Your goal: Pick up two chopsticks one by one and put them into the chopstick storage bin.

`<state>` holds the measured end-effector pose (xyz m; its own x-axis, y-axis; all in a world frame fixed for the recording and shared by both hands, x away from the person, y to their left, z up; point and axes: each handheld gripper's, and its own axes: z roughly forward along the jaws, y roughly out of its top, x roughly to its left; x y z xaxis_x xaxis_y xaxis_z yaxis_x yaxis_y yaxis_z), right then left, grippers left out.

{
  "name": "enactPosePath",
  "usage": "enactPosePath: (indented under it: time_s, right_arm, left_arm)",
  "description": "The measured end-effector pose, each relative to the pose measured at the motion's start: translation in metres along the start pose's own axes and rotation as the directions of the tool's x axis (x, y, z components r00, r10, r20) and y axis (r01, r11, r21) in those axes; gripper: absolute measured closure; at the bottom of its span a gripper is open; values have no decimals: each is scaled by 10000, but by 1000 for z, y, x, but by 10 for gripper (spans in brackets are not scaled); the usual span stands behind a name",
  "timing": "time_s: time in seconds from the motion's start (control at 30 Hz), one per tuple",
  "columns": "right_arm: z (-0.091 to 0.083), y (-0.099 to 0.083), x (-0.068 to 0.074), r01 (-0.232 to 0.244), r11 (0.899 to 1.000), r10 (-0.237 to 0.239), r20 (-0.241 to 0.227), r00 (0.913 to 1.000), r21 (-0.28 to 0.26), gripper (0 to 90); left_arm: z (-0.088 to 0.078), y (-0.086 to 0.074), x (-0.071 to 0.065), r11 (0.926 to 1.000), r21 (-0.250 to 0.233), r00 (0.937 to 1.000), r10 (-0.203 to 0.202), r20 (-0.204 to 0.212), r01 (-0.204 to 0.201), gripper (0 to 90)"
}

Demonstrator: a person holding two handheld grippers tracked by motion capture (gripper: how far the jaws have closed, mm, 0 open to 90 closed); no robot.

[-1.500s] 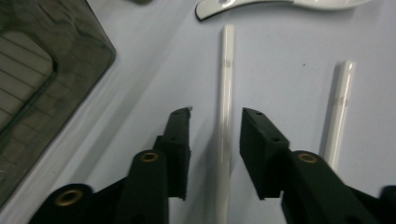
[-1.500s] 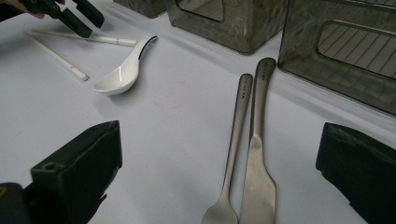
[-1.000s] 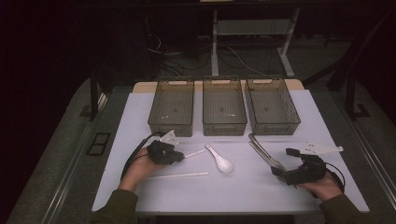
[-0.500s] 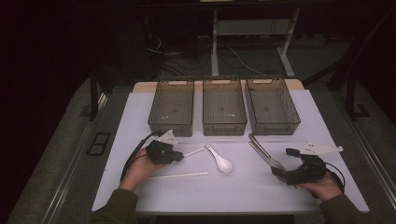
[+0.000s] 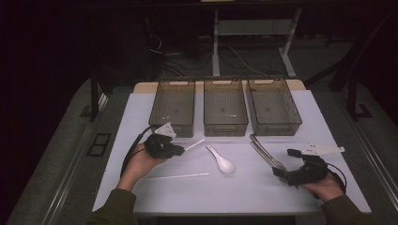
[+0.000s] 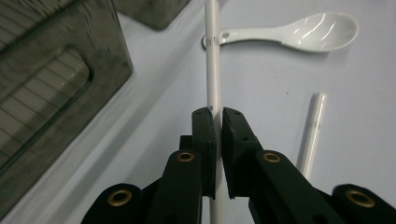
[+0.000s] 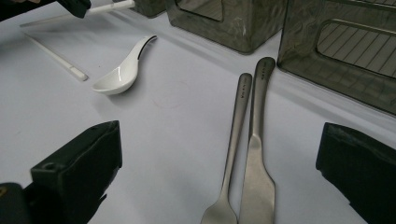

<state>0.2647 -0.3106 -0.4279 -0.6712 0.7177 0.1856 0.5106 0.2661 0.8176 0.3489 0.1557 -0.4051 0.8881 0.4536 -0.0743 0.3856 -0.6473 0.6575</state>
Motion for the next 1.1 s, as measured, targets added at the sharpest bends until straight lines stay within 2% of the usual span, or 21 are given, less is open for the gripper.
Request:
enactPosePath:
  time_s: [0.13,0.3,0.4,0.63,0.93,1.1]
  right_arm:
    - [0,0,0,22,10000,-22,18,10000,-26,4]
    - [-1,0,0,10,10000,-9,16,10000,-47,4]
    - [-1,0,0,53,10000,-53,5,10000,-57,4]
    - [-1,0,0,24,10000,-24,8,10000,-74,4]
    - [-1,0,-1,-6,10000,6,-11,10000,-86,4]
    - [-1,0,-1,-68,9999,68,-30,10000,-104,4]
  left_arm:
    - [-5,10,-2,9997,-235,9999,-1,172,5,839]
    - [-10,24,-4,9991,-354,9994,252,240,-243,839]
    - [-15,32,-4,9981,-586,9994,182,297,-165,839]
    - [-23,50,0,9969,-774,9998,158,111,-149,839]
    - [-34,78,20,9947,-1024,9997,60,-249,-85,838]
    - [-40,94,35,9916,-1295,9989,-74,-468,13,838]
